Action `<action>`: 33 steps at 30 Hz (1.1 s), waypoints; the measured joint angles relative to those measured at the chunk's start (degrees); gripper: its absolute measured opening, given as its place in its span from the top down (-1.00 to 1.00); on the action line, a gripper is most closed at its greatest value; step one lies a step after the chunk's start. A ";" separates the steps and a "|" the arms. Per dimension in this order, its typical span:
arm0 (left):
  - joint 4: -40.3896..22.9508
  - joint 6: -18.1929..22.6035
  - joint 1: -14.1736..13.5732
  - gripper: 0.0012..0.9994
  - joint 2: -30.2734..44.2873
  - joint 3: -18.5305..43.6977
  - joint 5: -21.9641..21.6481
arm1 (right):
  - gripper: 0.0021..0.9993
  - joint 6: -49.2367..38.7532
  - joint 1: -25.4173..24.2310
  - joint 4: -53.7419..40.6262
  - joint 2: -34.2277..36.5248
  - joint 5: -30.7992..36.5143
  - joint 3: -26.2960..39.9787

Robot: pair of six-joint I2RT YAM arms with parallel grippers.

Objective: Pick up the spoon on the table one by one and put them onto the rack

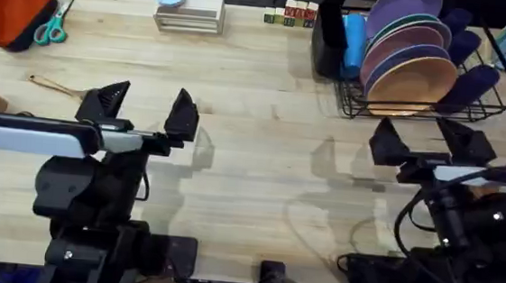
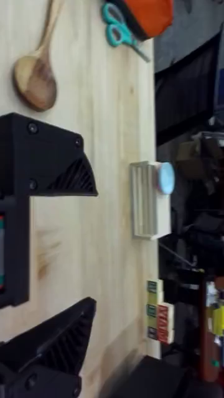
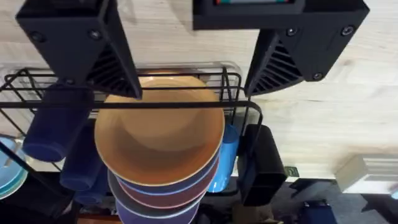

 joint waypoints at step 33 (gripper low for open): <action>-37.97 0.24 0.00 -0.99 44.41 56.31 -0.46 | -0.99 -0.02 0.00 -37.54 36.02 0.00 56.96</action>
